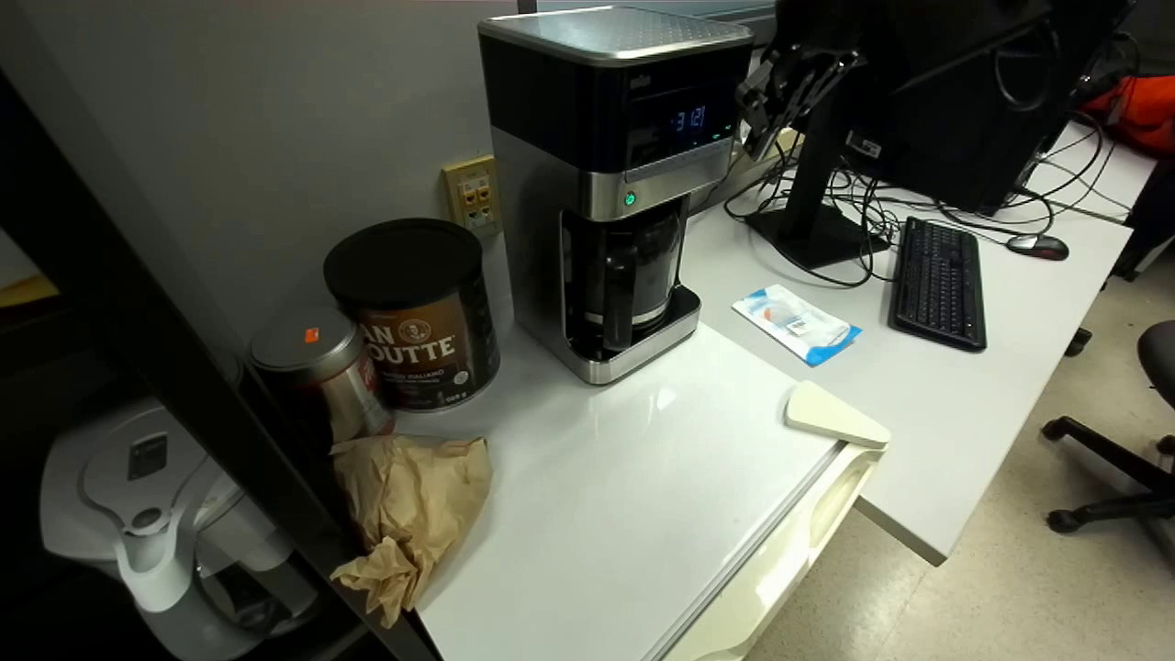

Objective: Press a button on the coffeemaker

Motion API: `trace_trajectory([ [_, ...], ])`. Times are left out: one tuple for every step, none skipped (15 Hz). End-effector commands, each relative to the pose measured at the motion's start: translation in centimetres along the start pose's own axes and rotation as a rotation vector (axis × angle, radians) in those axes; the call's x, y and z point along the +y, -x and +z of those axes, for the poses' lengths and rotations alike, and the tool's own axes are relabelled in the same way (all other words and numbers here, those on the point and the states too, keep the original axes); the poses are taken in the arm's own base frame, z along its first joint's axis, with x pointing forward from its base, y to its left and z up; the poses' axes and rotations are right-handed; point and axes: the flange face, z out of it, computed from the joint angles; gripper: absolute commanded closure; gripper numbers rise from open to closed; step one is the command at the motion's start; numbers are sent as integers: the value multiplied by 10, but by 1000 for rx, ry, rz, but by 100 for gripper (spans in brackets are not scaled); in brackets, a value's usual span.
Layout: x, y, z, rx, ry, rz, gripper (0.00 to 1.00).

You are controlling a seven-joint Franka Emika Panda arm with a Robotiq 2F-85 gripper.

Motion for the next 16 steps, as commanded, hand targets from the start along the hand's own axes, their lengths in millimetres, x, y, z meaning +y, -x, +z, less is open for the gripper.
trace_trajectory([
  [-10, -18, 10, 16, -7, 10, 100],
  [-11, -21, 12, 18, -9, 14, 100],
  [-12, -23, 15, 16, -12, 17, 100],
  [-13, -25, 17, 17, -12, 20, 100],
  [-14, -26, 19, 17, -14, 23, 100],
  [-15, -26, 21, 10, -14, 24, 100],
  [-16, -26, 23, 4, -13, 26, 100],
  [-17, -26, 25, 0, -13, 27, 100],
  [-18, -26, 27, -4, -12, 28, 100],
  [-18, -26, 27, -6, -11, 27, 100],
  [-18, -26, 26, -6, -9, 26, 100],
  [-18, -26, 24, -6, -9, 25, 100],
  [-17, -25, 22, -3, -11, 23, 100],
  [-17, -24, 19, -3, -17, 20, 100],
  [-17, -20, 15, -4, -20, 10, 100],
  [-17, -15, 13, -7, -20, -1, 100],
])
